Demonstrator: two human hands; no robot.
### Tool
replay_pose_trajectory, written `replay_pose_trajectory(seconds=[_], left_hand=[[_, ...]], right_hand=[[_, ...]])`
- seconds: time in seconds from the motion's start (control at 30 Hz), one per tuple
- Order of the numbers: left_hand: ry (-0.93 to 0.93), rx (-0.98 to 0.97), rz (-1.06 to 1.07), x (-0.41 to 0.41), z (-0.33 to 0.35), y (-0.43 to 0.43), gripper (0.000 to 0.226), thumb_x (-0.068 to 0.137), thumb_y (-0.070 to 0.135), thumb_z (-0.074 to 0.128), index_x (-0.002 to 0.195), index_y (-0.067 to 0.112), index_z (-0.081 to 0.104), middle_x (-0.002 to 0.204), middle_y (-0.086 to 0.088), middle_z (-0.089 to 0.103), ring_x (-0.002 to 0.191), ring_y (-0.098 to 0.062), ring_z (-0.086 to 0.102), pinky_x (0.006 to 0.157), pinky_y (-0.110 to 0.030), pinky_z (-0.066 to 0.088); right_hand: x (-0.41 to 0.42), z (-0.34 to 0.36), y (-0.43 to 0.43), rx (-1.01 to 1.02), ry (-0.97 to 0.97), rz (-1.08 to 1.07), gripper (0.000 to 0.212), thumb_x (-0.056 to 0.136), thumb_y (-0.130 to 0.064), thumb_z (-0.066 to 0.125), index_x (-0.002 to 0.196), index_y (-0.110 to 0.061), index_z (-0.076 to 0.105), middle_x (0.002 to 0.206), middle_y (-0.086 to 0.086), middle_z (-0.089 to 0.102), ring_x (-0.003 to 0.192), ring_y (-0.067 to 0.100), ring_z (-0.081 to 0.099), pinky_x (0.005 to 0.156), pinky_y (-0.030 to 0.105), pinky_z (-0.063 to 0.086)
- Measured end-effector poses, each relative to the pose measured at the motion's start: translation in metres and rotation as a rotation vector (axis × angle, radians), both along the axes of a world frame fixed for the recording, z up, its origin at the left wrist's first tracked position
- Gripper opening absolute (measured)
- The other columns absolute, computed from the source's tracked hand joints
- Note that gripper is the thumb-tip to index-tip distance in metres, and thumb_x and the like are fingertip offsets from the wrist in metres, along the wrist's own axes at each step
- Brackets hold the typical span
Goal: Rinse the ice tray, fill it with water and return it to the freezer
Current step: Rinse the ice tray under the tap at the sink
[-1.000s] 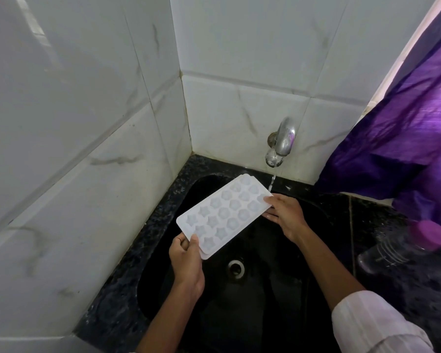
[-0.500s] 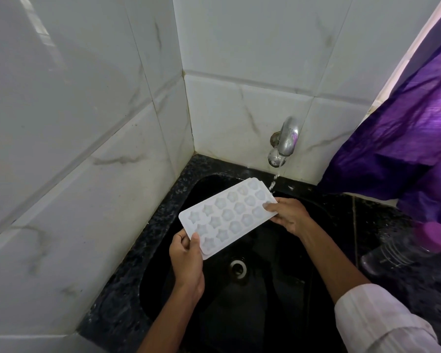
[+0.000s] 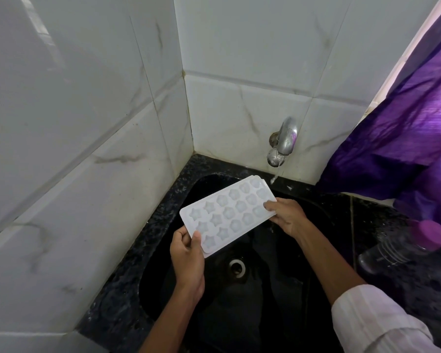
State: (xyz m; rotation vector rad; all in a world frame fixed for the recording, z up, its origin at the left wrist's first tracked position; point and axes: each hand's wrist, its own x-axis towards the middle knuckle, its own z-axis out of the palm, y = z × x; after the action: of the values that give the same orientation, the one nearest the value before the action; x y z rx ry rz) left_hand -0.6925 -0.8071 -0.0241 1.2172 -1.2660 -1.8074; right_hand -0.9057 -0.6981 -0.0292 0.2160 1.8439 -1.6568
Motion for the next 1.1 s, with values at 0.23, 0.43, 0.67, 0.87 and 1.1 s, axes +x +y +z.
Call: replay_pose_trajectory(seconds=[0.23,0.43,0.67,0.87,1.1], left_hand=[[0.006,-0.007,0.010,0.000,-0.002,0.006,0.012,0.101,0.006,0.054,0.112,0.008,0.058,0.108,-0.007,0.073,0.098,-0.018,0.072,0.073,-0.025,0.056],[0.012,-0.024,0.018,0.005,0.000,0.004,0.013,0.101,0.008,0.055,0.113,0.008,0.058,0.108,-0.005,0.073,0.097,-0.016,0.073,0.071,-0.023,0.056],[0.038,0.002,0.021,0.006,0.002,0.006,0.010,0.100,0.007,0.056,0.109,0.011,0.059,0.107,-0.005,0.074,0.098,-0.017,0.073,0.076,-0.028,0.057],[0.029,-0.003,0.039,0.010,0.002,0.005,0.012,0.100,0.009,0.055,0.112,0.009,0.058,0.109,-0.005,0.073,0.099,-0.018,0.072,0.072,-0.025,0.056],[0.021,-0.008,0.022,0.013,0.000,0.007,0.012,0.100,0.009,0.057,0.111,0.011,0.059,0.108,-0.005,0.073,0.098,-0.017,0.073,0.074,-0.028,0.057]], right_hand=[[0.004,-0.001,-0.007,0.050,0.100,-0.096,0.013,0.082,0.005,0.065,0.079,-0.007,0.070,0.089,0.007,0.071,0.083,0.020,0.069,0.082,0.036,0.058],[0.004,0.002,-0.007,0.008,0.040,-0.044,0.013,0.082,0.008,0.064,0.088,-0.003,0.070,0.097,0.011,0.072,0.089,0.027,0.069,0.082,0.038,0.058],[0.009,0.003,-0.009,0.033,0.090,-0.102,0.010,0.083,0.004,0.066,0.082,-0.005,0.069,0.093,0.009,0.071,0.086,0.022,0.069,0.079,0.034,0.058],[0.012,0.003,-0.006,-0.080,0.043,-0.069,0.009,0.086,0.004,0.068,0.091,-0.003,0.070,0.097,0.010,0.072,0.087,0.023,0.070,0.075,0.031,0.057],[0.013,0.000,-0.008,0.026,0.030,-0.080,0.012,0.084,0.008,0.062,0.091,0.001,0.069,0.097,0.012,0.070,0.092,0.028,0.068,0.088,0.041,0.057]])
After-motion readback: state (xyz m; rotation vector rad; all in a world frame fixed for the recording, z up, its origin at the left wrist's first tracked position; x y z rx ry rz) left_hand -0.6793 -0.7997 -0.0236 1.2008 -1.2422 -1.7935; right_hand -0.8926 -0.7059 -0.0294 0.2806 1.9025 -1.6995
